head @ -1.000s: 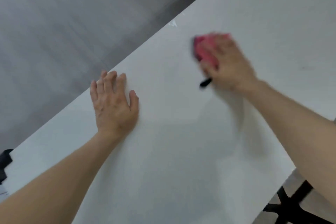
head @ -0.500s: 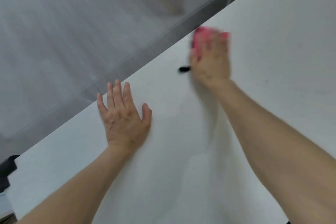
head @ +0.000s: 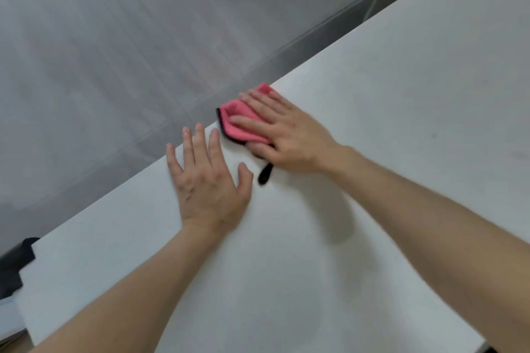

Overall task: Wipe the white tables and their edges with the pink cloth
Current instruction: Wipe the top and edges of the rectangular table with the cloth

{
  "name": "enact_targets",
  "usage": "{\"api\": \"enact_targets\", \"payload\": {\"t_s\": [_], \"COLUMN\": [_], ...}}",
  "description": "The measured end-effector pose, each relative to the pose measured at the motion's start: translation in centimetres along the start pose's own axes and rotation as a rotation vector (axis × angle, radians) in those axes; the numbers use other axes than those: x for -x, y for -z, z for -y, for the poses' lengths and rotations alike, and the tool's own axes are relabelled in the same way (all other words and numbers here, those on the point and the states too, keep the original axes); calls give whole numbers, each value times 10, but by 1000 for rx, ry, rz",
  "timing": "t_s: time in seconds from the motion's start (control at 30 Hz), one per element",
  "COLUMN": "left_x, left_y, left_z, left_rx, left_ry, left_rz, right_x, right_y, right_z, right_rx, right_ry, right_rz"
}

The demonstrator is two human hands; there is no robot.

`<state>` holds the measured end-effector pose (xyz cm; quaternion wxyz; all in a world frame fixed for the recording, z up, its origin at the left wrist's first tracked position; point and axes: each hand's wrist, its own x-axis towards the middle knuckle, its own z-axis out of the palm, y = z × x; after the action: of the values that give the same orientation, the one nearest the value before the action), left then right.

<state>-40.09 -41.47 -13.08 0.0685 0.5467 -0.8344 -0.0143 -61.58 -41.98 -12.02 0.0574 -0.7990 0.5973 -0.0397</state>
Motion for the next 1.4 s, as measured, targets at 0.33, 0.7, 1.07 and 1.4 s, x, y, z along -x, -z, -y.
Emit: {"api": "enact_targets", "payload": {"t_s": [0.33,0.7,1.07,1.4], "left_x": [29,153,250,282], "left_y": [28,50,50,35], "left_z": [33,129,111,109], "left_rx": [254,143,97,54], "left_ry": [7,163,320,337], "left_rz": [-152,-117,-227,-245], "right_x": [9,-14,-18,18], "right_y": [-3,-14,-14,-1], "right_z": [71,153,145,64], "right_rx": [-15,-30,-50,-45], "right_ry": [-223,-301,-533,-413], "right_rz": [-14,-10,-56,15]}}
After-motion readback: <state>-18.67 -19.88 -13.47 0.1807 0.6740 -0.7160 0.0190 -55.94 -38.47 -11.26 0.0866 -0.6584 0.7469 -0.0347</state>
